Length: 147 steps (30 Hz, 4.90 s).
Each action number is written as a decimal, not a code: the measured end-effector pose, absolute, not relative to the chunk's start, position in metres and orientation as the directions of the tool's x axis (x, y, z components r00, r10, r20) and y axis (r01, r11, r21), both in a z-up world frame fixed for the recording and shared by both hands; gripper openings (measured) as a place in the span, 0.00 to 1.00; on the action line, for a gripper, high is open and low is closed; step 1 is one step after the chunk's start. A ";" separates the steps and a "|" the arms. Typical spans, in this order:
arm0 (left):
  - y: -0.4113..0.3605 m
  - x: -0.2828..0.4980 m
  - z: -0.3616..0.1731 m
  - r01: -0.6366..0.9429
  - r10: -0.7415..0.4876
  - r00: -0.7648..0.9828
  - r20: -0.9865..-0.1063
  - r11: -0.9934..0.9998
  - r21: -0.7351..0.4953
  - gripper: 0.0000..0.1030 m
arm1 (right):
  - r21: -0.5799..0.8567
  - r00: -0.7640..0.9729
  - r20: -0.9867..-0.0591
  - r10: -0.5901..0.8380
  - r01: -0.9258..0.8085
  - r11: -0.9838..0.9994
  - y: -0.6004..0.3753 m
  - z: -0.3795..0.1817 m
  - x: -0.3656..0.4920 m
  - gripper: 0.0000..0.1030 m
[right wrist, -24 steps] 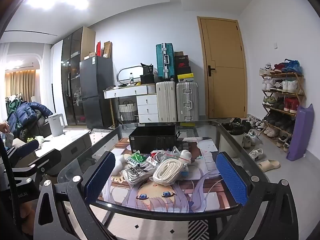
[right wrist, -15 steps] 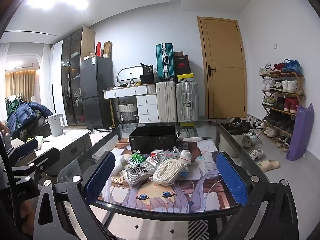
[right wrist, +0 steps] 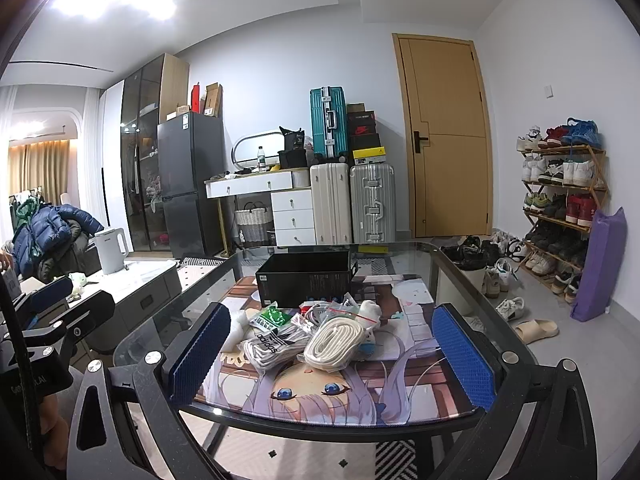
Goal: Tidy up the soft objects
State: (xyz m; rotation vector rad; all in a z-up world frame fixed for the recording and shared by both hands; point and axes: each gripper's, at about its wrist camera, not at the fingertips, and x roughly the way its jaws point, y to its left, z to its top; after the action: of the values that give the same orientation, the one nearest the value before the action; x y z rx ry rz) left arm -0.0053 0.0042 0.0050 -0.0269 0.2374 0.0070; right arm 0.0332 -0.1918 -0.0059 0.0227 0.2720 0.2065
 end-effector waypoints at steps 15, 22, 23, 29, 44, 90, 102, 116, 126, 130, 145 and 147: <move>0.005 -0.006 0.005 -0.011 0.004 0.972 -0.235 1.000 -0.026 1.00 | 0.050 0.942 -0.264 0.207 -0.201 0.978 -0.192 -0.006 0.032 1.00; 0.004 -0.005 0.005 -0.011 0.004 0.972 -0.235 1.000 -0.026 1.00 | 0.050 0.941 -0.265 0.211 -0.205 0.978 -0.192 -0.006 0.033 1.00; 0.004 -0.005 0.005 -0.010 0.004 0.972 -0.235 1.000 -0.026 1.00 | 0.050 0.941 -0.266 0.209 -0.204 0.978 -0.192 -0.006 0.033 1.00; 0.005 -0.007 0.008 -0.009 0.001 0.972 -0.235 0.999 -0.033 1.00 | 0.048 0.942 -0.264 0.207 -0.202 0.978 -0.192 -0.007 0.033 1.00; 0.004 -0.003 0.008 0.006 -0.017 0.968 -0.252 0.999 -0.046 1.00 | 0.042 0.943 -0.263 0.203 -0.199 0.979 -0.196 -0.005 0.030 1.00; 0.031 0.253 -0.053 0.028 -0.065 0.585 -0.808 0.998 -0.060 0.86 | 0.246 0.470 -0.828 0.305 -0.185 0.952 -0.174 -0.078 0.289 1.00; 0.019 0.271 -0.098 0.048 -0.030 0.504 -0.863 0.999 -0.006 0.77 | 0.129 0.432 -0.870 0.239 -0.268 0.955 -0.153 -0.118 0.288 0.88; 0.018 0.254 -0.099 0.171 -0.149 0.445 -0.883 0.982 -0.079 0.39 | 0.200 0.387 -0.862 0.327 -0.333 0.922 -0.172 -0.110 0.285 0.32; 0.019 0.243 -0.078 0.185 -0.158 0.505 -0.849 0.980 -0.073 0.38 | 0.194 0.404 -0.839 0.364 -0.404 0.894 -0.167 -0.090 0.274 0.17; 0.019 0.241 -0.072 0.186 -0.167 0.521 -0.837 0.979 -0.080 0.38 | 0.180 0.421 -0.828 0.371 -0.427 0.886 -0.163 -0.082 0.265 0.16; 0.010 0.238 -0.023 0.194 -0.171 0.659 -0.732 0.979 -0.055 0.38 | 0.101 0.582 -0.709 0.399 -0.476 0.873 -0.151 -0.017 0.251 0.16; 0.009 0.239 -0.016 0.195 -0.174 0.674 -0.718 0.979 -0.054 0.38 | 0.098 0.599 -0.692 0.404 -0.476 0.874 -0.150 -0.008 0.252 0.16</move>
State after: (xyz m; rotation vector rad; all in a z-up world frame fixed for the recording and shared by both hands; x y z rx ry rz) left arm 0.2393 0.0092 -0.0157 0.0282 0.8047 -0.2077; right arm 0.2520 -0.1496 -0.0076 -0.1008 0.7762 0.5112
